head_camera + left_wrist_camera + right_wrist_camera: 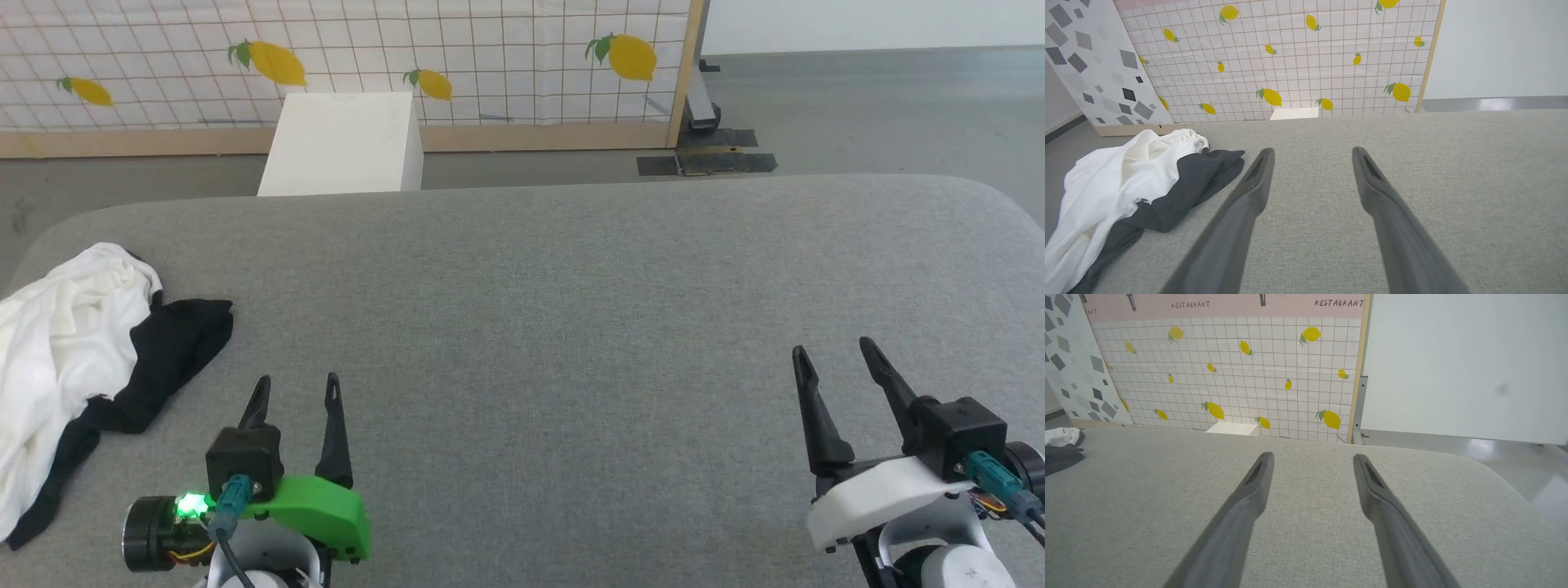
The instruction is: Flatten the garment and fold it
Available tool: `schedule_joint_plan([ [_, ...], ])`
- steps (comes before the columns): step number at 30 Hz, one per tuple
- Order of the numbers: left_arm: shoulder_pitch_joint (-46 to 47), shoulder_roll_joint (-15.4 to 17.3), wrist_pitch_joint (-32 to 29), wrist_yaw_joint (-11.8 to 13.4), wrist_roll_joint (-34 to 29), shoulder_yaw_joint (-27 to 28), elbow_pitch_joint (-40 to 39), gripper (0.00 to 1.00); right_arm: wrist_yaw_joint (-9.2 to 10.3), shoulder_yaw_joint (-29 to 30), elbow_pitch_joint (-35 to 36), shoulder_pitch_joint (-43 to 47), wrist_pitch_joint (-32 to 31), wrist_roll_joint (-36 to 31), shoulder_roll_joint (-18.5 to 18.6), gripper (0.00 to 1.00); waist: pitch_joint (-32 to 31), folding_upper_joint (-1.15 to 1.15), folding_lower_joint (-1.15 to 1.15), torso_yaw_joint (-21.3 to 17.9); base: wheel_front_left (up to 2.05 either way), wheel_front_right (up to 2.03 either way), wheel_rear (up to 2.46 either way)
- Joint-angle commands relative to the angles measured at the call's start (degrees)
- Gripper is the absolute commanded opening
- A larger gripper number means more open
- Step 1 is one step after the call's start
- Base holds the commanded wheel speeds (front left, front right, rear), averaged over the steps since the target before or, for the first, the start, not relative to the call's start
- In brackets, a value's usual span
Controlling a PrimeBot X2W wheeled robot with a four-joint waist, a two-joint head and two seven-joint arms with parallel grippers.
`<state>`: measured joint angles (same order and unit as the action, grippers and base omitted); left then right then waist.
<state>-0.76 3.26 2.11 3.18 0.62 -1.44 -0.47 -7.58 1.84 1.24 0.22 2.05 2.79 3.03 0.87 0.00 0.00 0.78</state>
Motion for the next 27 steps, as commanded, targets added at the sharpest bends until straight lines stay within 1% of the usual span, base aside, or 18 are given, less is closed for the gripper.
schedule_joint_plan([
  [1, 1.25, 0.29, 0.56, 0.71, -0.32, -0.32, -0.27, 1.0, 0.02, 0.21, 0.77, -0.18, 0.69, 0.73, -0.03, 1.0, 0.2, 0.0, 0.0, 0.37, 0.0, 0.0, 0.0],
  [12, 1.78, 0.71, 1.84, 3.33, -0.17, -0.89, -1.08, 1.0, 0.02, -0.07, 2.28, -0.34, 1.96, 0.97, -0.04, 1.0, 0.93, 0.0, 0.0, 3.02, 0.0, 0.0, 0.0],
  [27, 2.18, 0.57, 3.64, 6.07, 0.47, -0.96, -1.67, 1.0, 0.03, 0.04, 4.05, -0.23, 3.75, 1.18, -0.06, 1.0, 1.69, 0.0, 0.0, 9.28, 0.0, 0.0, 0.0],
])
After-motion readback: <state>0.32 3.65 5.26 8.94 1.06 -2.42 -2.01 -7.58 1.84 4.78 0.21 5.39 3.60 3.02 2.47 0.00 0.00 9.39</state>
